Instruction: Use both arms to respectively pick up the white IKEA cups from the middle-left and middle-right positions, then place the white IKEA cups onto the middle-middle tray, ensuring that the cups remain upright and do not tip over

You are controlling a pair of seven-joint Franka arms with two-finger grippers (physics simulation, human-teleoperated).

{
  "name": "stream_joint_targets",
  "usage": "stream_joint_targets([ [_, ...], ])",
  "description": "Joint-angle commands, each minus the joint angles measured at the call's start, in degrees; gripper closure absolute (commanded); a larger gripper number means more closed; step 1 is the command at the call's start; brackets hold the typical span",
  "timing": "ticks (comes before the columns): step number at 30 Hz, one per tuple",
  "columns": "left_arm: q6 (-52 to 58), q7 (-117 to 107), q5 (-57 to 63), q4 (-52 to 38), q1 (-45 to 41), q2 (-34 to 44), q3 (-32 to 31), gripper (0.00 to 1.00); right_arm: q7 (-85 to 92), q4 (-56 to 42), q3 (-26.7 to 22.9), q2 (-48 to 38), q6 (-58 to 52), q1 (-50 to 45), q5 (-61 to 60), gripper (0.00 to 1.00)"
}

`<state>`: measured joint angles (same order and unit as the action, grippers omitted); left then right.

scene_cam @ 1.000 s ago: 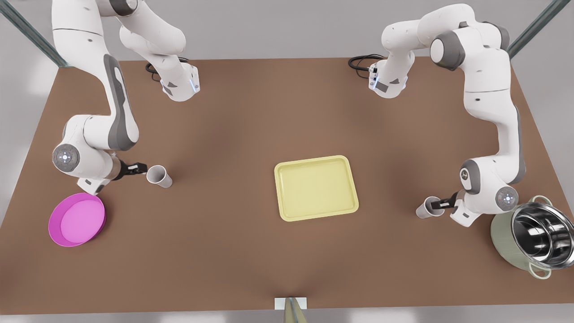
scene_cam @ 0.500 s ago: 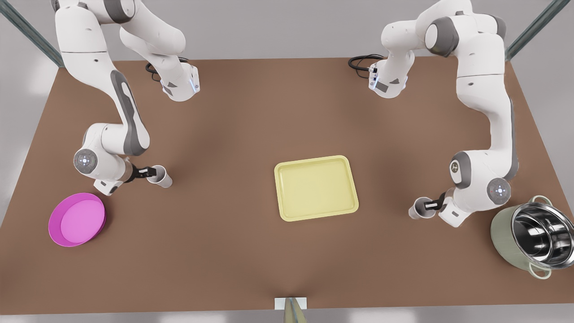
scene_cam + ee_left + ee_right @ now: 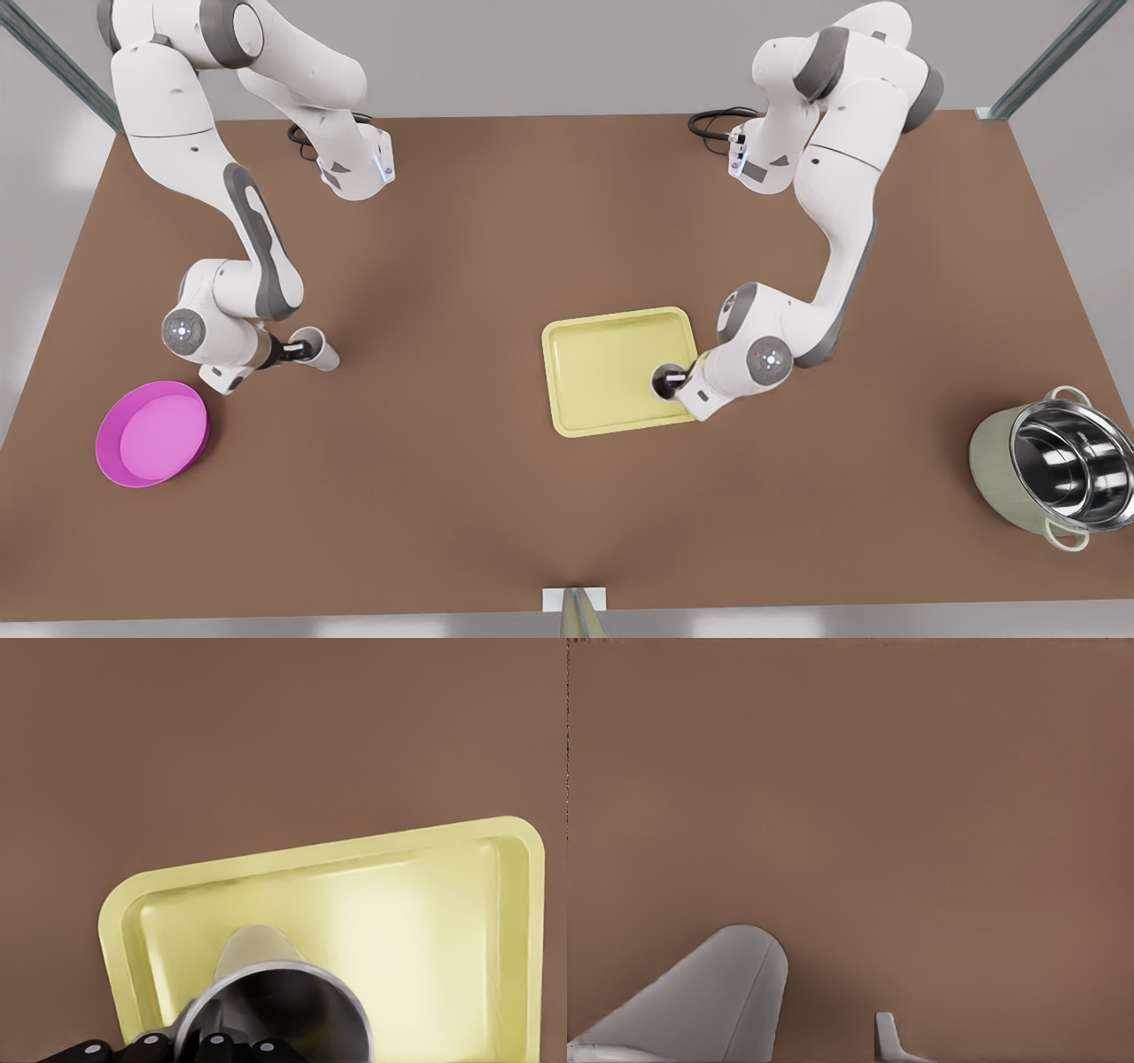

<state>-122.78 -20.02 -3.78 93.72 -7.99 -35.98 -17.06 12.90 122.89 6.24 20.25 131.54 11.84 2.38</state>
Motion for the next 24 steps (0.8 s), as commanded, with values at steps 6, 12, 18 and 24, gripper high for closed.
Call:
stream_joint_targets([
  [6,-4.5,-16.5,0.1,2.4,0.3,-0.3,-0.8,0.79,0.6,-0.9,0.5,-0.8,-1.3,-1.2,0.2,0.79],
  [12,-7.3,-16.1,0.1,4.4,0.6,-0.1,-0.9,0.0,0.1,-6.4,11.7,-2.1,-2.5,-1.1,-2.7,0.79],
  [18,-4.4,-16.3,0.1,4.3,1.5,1.9,-1.5,0.0,-21.4,-19.0,15.0,6.9,-1.6,-16.6,-7.9,0.79],
  [24,9.6,-16.2,1.5,0.2,4.0,7.4,-1.4,0.0,-47.8,-25.4,14.8,10.6,2.6,-29.5,-0.6,0.79],
])
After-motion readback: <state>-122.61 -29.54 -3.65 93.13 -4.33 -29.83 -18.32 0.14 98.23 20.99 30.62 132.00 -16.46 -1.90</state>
